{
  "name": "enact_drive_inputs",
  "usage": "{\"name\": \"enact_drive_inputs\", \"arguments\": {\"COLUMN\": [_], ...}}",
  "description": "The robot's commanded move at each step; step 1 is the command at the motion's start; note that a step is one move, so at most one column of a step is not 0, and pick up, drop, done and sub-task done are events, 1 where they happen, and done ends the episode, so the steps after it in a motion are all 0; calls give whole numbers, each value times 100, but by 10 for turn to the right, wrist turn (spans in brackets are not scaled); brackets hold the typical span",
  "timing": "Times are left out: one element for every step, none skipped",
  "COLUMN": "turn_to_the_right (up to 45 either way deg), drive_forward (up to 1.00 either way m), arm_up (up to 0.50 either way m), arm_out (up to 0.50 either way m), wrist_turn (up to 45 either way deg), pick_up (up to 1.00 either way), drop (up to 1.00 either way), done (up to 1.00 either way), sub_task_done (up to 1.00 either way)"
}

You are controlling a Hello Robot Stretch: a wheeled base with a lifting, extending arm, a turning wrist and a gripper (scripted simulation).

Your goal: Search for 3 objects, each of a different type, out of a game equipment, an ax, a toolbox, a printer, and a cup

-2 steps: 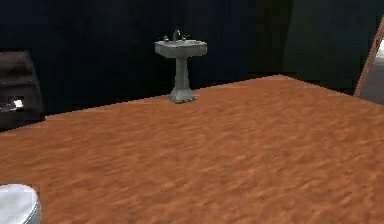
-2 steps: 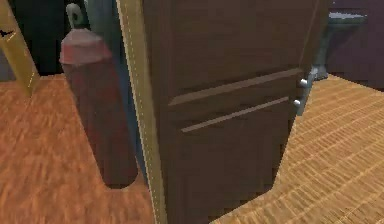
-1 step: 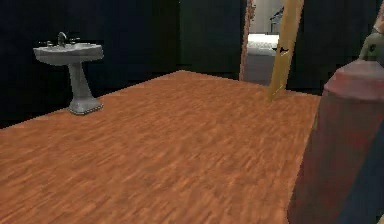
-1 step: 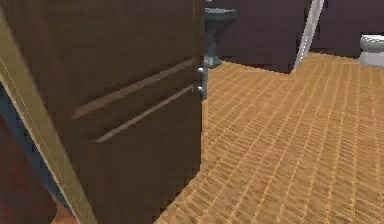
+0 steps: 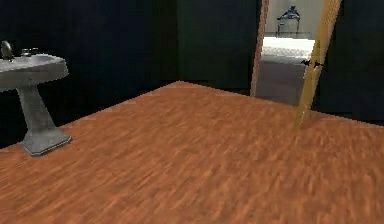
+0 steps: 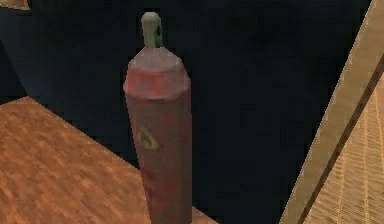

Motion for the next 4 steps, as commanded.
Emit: {"name": "enact_drive_inputs", "arguments": {"turn_to_the_right": [60, 0, 240, 0], "drive_forward": [0, 20, 0, 20], "arm_up": [0, 0, 0, 0], "arm_out": [0, 0, 0, 0], "wrist_turn": [0, 0, 0, 0], "pick_up": [0, 0, 0, 0], "drop": [0, 0, 0, 0], "done": [0, 0, 0, 0], "sub_task_done": [0, 0, 0, 0]}}
